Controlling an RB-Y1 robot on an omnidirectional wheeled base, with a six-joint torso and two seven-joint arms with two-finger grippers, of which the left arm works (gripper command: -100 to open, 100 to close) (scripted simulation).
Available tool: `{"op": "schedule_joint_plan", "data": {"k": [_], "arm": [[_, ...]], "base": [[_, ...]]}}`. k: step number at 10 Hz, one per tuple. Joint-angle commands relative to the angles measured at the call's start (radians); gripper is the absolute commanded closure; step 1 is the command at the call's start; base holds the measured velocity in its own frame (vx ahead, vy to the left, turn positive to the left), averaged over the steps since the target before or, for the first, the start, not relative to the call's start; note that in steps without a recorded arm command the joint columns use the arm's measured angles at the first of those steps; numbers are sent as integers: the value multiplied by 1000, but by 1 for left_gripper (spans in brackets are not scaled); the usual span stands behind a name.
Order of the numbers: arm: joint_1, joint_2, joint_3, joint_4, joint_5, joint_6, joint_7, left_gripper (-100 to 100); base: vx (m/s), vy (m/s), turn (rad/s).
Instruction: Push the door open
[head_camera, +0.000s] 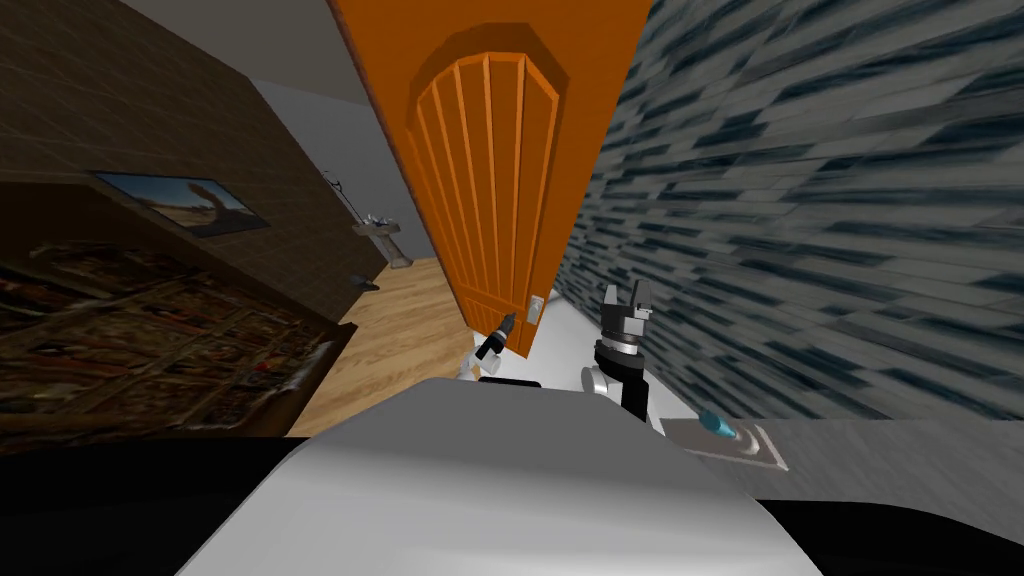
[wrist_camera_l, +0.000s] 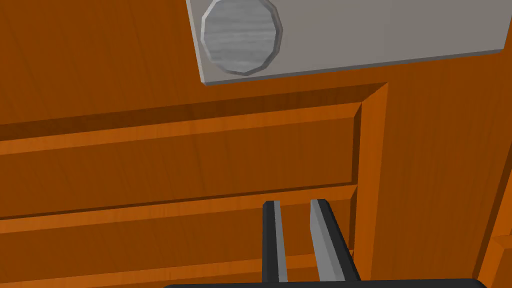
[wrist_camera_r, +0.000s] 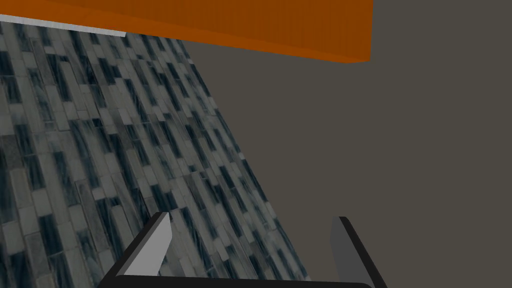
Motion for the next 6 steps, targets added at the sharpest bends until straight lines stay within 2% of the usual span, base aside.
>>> {"op": "schedule_joint_plan", "data": {"k": [1, 3, 4, 5, 6], "arm": [[14, -35, -16, -3, -6, 1, -21, -100], [31, -79, -31, -12, -12, 3, -38, -100], [37, -98, -35, -15, -14, 4, -43, -100], [39, -109, -38, -17, -15, 4, -46, -100], [39, -98, -35, -25, -13, 10, -43, -100]], "base": [[-221, 79, 152], [-210, 55, 76], [-167, -25, 57], [-140, -40, 33], [-58, -16, 3]]}}
